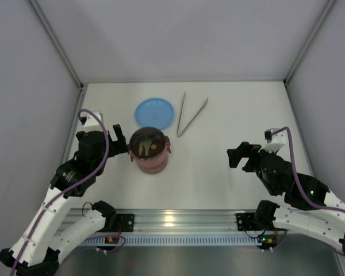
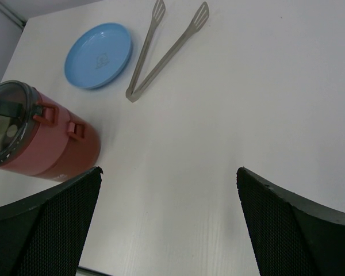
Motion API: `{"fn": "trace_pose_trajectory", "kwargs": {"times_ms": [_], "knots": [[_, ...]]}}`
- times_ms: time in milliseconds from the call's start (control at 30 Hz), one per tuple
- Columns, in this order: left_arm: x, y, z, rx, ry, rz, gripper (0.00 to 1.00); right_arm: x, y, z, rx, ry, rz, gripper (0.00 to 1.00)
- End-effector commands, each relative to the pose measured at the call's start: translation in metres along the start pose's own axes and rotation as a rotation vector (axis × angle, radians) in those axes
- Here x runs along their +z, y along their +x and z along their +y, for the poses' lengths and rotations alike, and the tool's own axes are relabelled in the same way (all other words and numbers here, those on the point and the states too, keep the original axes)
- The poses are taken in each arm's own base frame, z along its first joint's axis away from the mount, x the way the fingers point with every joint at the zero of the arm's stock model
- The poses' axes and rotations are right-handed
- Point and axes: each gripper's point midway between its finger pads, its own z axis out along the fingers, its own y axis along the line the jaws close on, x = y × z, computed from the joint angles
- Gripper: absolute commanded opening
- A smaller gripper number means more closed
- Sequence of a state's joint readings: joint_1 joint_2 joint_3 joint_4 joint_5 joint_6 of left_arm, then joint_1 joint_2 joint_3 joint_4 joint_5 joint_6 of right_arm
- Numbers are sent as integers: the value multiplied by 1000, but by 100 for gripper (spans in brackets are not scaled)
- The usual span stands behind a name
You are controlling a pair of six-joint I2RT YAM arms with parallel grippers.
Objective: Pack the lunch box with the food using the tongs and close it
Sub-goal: Reset both arms
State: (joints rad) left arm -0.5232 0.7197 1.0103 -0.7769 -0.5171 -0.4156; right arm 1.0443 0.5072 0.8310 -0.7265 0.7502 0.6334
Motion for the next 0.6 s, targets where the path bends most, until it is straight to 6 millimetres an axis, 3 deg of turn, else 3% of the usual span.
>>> {"fn": "trace_pose_trajectory", "kwargs": {"times_ms": [0,567], "knots": [[0,-13,1,-14,-4,-55,99,1,-1,2,9,-2,-2,99],[-2,-15,2,-11,-5,-57,99,0,4,0,19,-4,9,99]]}}
